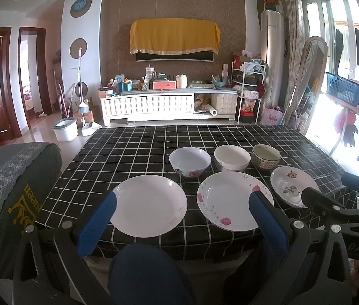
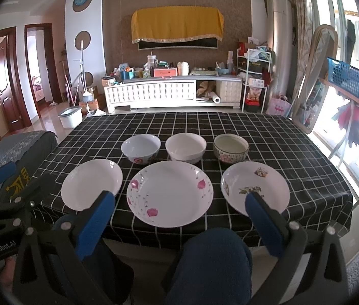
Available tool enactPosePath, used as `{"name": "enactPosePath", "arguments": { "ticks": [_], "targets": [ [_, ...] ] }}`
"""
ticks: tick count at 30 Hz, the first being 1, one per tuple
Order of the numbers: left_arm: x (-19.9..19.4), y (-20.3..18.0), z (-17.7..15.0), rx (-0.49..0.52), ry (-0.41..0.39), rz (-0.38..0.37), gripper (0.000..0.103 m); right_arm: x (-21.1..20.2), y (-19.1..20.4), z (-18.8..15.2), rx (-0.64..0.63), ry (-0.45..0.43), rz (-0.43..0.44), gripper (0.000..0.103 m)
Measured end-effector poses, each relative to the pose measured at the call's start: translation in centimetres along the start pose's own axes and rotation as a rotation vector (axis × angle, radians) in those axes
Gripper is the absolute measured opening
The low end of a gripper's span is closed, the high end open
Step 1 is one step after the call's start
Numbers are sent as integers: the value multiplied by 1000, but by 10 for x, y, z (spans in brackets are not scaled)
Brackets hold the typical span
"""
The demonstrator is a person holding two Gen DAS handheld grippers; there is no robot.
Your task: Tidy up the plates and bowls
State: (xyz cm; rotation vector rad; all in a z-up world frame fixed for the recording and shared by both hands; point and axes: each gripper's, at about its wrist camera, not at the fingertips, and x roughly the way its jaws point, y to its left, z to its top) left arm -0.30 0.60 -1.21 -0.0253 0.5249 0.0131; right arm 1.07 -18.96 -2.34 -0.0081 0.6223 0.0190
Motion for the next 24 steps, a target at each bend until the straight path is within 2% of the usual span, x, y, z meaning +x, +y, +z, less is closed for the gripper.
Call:
{"name": "enactPosePath", "arguments": {
  "ticks": [13, 19, 24],
  "targets": [
    [2, 1, 0, -1, 5, -10, 103, 1, 0, 0, -1, 5, 2, 103],
    [4, 13, 16, -12, 14, -14, 103, 5, 7, 23, -21, 1, 3, 103],
    [18, 42, 36, -56, 38, 12, 103, 15, 24, 50, -58, -21, 14, 103]
  ]
}}
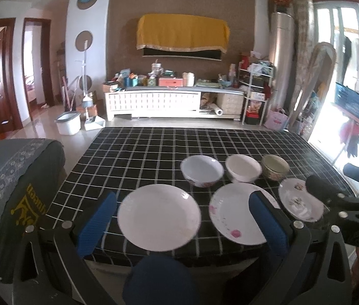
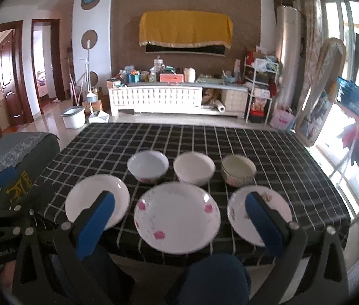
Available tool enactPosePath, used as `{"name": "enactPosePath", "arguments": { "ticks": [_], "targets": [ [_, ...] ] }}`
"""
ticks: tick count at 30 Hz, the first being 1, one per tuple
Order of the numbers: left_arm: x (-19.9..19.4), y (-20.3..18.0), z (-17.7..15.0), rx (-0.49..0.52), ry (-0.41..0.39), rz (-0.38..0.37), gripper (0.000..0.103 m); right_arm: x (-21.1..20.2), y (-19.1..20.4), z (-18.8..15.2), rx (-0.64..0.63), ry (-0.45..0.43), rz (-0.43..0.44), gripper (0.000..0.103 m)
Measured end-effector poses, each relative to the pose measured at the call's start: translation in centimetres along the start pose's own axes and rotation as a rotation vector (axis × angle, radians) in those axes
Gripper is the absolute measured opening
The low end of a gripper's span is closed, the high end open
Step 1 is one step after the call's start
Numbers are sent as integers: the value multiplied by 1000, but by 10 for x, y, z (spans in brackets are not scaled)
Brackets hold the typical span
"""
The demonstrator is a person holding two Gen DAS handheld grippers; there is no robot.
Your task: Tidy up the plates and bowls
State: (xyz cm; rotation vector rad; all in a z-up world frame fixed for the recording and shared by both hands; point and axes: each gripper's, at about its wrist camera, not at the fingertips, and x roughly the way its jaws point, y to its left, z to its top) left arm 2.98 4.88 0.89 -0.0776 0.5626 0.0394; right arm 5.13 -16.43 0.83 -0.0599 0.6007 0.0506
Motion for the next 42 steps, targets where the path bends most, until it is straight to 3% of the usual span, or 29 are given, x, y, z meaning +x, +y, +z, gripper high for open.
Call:
{"name": "enactPosePath", "arguments": {
  "ticks": [6, 12, 24, 32, 33, 34, 36, 42],
  "targets": [
    [26, 53, 16, -128, 70, 2, 103, 31, 27, 24, -40, 23, 46, 103],
    [50, 87, 16, -138, 119, 41, 103, 72, 57, 36, -86, 84, 122, 103],
    [121, 132, -5, -199, 295, 126, 103, 151, 93, 23, -133, 256, 247, 103],
    [165, 148, -21, -234, 403, 100, 103, 199, 102, 10, -158, 337, 259, 103],
    [170, 149, -23, -240, 414, 97, 96, 204, 103, 7, -162, 349, 266, 103],
    [176, 151, -25, -246, 429, 100, 78, 210, 104, 6, -167, 356, 269, 102],
    [187, 153, -30, -258, 480, 102, 61, 218, 105, 2, -165, 376, 275, 91],
    [203, 150, -45, -256, 537, 59, 59, 238, 101, -11, -147, 446, 302, 71]
  ]
}}
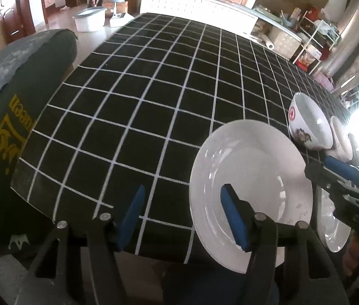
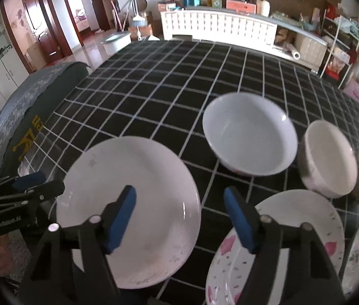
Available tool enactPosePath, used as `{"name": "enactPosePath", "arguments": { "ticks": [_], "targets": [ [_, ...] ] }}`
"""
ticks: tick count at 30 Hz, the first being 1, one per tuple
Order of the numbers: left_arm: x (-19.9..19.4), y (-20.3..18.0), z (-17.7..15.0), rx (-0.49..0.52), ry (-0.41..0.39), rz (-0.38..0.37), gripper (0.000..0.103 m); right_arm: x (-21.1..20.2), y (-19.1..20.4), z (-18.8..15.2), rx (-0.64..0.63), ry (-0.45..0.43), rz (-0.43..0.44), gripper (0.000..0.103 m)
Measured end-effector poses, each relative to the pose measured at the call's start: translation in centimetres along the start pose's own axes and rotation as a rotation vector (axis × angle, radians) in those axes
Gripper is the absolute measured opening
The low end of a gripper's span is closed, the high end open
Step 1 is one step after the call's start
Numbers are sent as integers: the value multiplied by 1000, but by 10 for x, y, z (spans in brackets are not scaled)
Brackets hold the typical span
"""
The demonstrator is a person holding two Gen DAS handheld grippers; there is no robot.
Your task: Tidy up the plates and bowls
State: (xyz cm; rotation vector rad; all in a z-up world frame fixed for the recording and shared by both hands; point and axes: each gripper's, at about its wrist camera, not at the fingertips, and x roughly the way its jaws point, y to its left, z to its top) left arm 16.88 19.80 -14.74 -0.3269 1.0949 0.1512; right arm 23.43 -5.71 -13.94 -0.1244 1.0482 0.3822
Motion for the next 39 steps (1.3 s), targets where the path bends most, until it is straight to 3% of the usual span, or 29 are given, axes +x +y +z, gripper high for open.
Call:
{"name": "enactPosePath", "arguments": {
  "ticks": [2, 6, 7, 9, 14, 19, 23, 28, 31, 33, 39],
  "targets": [
    [4, -1, -1, 8, 14, -3, 54, 6, -2, -2, 1, 17, 1, 67],
    [14, -3, -2, 18, 61, 0, 22, 15, -4, -5, 8, 44, 14, 57],
    [14, -2, -3, 14, 69, 0, 20, 17, -4, -6, 9, 51, 13, 56],
    [16, -2, -2, 9, 76, -4, 19, 22, -5, -8, 17, 65, 8, 45],
    [17, -4, -1, 16, 80, -9, 16, 29, -11, -15, 39, 99, 14, 31],
    [15, -2, -2, 13, 79, -18, 16, 20, -19, -17, 69, 63, 3, 31],
    [17, -3, -1, 16, 76, -19, 16, 6, -15, -13, 2, 19, -23, 31],
    [17, -3, -1, 12, 76, -24, 15, 22, -20, -14, 33, 79, -1, 31],
    [17, -6, -2, 31, 72, -45, 7, 29, -18, -18, 38, 96, 22, 31],
    [17, -8, -3, 40, 69, -36, 7, 32, -16, -22, 40, 109, 27, 20],
    [18, -2, 0, 23, 65, -40, 7, 32, -12, -18, 47, 97, 0, 18]
  ]
}}
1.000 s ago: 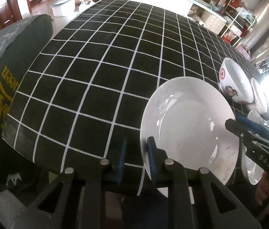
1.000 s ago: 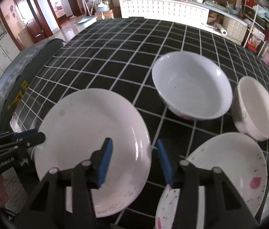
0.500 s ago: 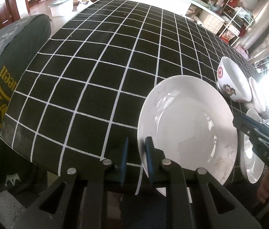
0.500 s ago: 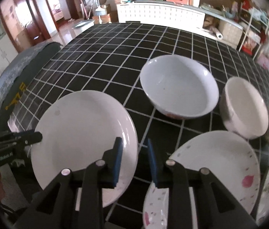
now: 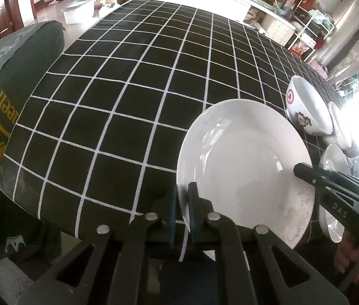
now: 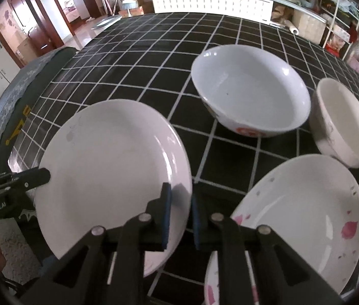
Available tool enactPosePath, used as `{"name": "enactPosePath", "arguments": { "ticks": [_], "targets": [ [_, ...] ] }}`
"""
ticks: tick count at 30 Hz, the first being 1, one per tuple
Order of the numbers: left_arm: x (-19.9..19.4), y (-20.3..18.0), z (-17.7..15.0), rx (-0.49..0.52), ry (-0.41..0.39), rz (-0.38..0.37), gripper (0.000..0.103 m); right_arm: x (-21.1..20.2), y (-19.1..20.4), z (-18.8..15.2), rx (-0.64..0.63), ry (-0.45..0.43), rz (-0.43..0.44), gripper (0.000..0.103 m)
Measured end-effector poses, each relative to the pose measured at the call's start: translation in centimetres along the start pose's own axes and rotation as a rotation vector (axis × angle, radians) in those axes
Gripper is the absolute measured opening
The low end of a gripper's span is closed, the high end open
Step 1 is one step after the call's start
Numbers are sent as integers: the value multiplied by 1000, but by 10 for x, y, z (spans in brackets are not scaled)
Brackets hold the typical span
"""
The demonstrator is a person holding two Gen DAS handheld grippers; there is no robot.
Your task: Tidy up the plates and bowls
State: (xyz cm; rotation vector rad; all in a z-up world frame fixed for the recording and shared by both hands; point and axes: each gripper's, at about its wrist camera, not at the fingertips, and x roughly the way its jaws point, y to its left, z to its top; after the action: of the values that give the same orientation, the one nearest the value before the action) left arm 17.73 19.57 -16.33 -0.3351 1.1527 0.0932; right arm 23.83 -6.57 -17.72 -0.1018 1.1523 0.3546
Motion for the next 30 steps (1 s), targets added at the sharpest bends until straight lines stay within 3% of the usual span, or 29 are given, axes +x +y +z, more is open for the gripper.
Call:
{"name": "enactPosePath", "arguments": {
  "ticks": [9, 17, 21, 30],
  "targets": [
    [-3, 2, -1, -12, 2, 17, 7, 2, -3, 1, 27, 7, 23, 17],
    [-52, -11, -2, 6, -86, 108, 7, -56, -34, -7, 81, -86, 56, 17],
    [-81, -59, -3, 109, -149, 73, 7, -85, -56, -23, 120, -128, 41, 17],
    [-82, -161, -17, 269, -147, -53, 7, -133, -116, -60, 233, -202, -23, 17]
  ]
}}
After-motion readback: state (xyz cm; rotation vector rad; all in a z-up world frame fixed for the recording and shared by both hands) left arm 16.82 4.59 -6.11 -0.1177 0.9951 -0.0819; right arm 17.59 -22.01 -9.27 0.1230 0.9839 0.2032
